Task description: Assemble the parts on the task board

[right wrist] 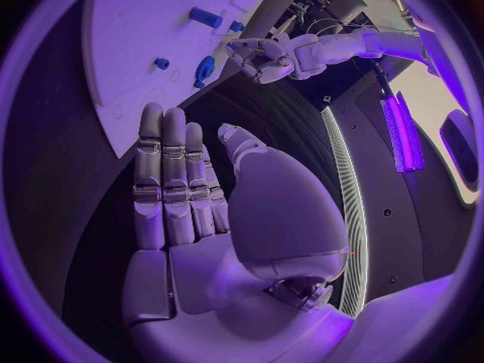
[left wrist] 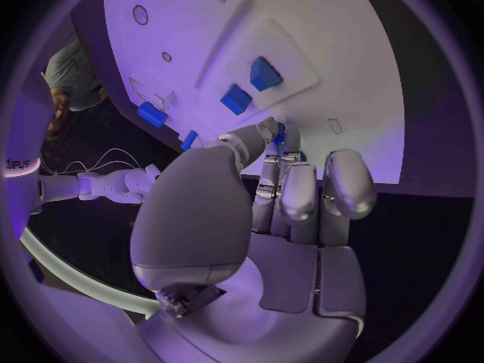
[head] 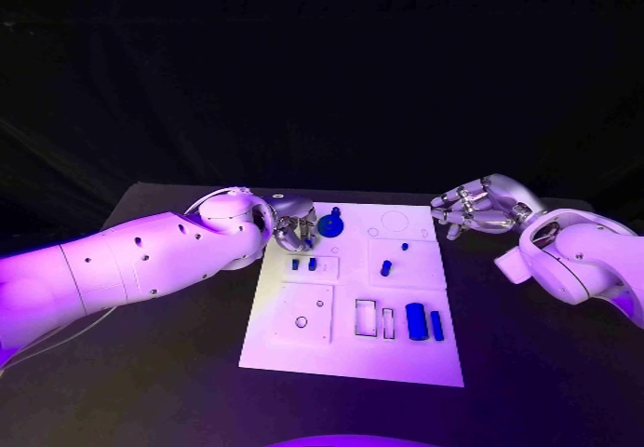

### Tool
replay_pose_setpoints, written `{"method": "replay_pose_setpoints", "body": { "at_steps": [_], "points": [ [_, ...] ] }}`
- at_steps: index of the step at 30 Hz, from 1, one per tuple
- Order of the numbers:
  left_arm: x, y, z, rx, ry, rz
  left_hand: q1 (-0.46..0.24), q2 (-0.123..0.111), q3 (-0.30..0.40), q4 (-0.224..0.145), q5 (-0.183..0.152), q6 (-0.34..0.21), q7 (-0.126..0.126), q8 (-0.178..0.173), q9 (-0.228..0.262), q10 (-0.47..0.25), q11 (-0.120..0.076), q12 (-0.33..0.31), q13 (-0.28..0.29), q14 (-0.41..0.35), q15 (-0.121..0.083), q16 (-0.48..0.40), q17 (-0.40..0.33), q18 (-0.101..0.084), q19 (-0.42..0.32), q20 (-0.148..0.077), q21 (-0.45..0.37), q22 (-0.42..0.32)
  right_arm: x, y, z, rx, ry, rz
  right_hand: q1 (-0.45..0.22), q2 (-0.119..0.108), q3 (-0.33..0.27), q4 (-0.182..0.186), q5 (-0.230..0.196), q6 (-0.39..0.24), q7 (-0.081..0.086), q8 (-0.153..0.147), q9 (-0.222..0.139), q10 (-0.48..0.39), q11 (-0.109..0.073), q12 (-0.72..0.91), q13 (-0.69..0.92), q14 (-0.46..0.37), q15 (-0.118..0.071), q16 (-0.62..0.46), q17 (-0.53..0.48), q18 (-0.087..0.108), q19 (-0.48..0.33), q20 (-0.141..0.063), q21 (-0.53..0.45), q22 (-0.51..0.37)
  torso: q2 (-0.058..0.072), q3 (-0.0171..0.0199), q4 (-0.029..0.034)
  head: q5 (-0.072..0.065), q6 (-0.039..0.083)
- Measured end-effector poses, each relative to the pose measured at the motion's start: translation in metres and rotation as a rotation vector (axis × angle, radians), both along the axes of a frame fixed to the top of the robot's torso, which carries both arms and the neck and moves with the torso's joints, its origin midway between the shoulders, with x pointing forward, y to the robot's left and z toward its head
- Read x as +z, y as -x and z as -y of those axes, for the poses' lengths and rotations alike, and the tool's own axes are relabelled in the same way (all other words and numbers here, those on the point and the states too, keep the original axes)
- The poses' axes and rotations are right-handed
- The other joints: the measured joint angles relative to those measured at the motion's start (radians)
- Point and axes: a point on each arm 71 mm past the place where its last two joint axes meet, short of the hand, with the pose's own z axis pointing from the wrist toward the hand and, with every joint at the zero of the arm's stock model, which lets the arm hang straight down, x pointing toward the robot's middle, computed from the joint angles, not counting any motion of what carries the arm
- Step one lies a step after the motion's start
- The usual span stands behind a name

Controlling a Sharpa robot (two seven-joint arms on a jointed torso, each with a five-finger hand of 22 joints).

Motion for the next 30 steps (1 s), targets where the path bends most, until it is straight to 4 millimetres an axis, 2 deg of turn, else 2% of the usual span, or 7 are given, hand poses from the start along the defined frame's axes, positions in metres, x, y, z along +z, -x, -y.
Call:
{"method": "replay_pose_setpoints", "body": {
  "at_steps": [19,23,27,30],
  "points": [
    [-0.0002,0.0007,0.0005,0.002,-0.005,-0.005,0.000,0.000,-0.014,0.003,0.000,0.000,0.000,-0.012,-0.002,0.003,-0.003,-0.007,0.007,0.000,0.000,0.000,-0.012,0.000,0.000,0.000,0.000,-0.003,0.0000,-0.0001,0.0002,0.000,0.000,0.000,0.000,0.000,0.000,0.000,0.000,0.000,0.000,0.000,0.001,0.000,0.000,0.000,0.000,0.000,0.000,0.000,0.000,0.000,0.000,0.000,0.000,0.000,0.000,-0.0006,0.0012,-0.002,-0.004],
    [-0.0006,0.0005,0.0001,0.005,-0.009,-0.009,-0.012,0.002,-0.024,0.007,0.000,-0.008,0.003,-0.024,-0.007,-0.018,0.006,-0.014,0.010,-0.004,0.004,-0.006,-0.023,0.000,-0.007,0.000,-0.003,-0.012,0.0000,-0.0002,-0.0002,0.000,0.000,0.000,0.000,0.000,0.000,0.000,0.000,0.000,0.000,0.000,0.001,0.000,0.000,0.000,0.000,0.000,0.000,0.000,0.000,0.000,0.000,0.000,0.000,0.000,0.000,-0.0006,0.0014,-0.002,-0.003],
    [-0.0014,0.0006,-0.0002,0.006,-0.015,-0.016,-0.023,-0.009,-0.028,0.012,0.000,-0.029,0.004,-0.042,-0.016,-0.043,0.013,-0.026,0.006,-0.005,0.005,-0.006,-0.026,0.000,-0.007,0.000,-0.007,-0.016,0.0000,-0.0003,-0.0003,0.000,0.000,0.000,0.000,0.000,0.000,0.000,0.000,0.000,0.000,0.000,0.001,0.000,0.000,0.000,0.000,0.000,0.000,0.000,0.000,0.000,0.000,0.000,0.000,0.000,0.000,-0.0006,0.0014,-0.002,-0.004],
    [-0.0020,0.0007,-0.0003,0.007,-0.017,-0.020,-0.027,-0.009,-0.031,0.015,0.000,-0.031,0.006,-0.046,-0.020,-0.061,0.017,-0.034,0.003,-0.007,0.007,-0.006,-0.027,0.000,-0.011,0.004,-0.011,-0.018,-0.0001,-0.0003,-0.0004,0.001,0.000,0.000,0.000,0.000,0.000,0.000,0.000,0.000,0.000,0.000,0.001,-0.004,0.004,0.000,0.001,0.000,0.000,-0.004,0.001,0.000,0.000,0.000,0.000,-0.001,0.000,-0.0006,0.0014,-0.001,-0.004]
  ]
}}
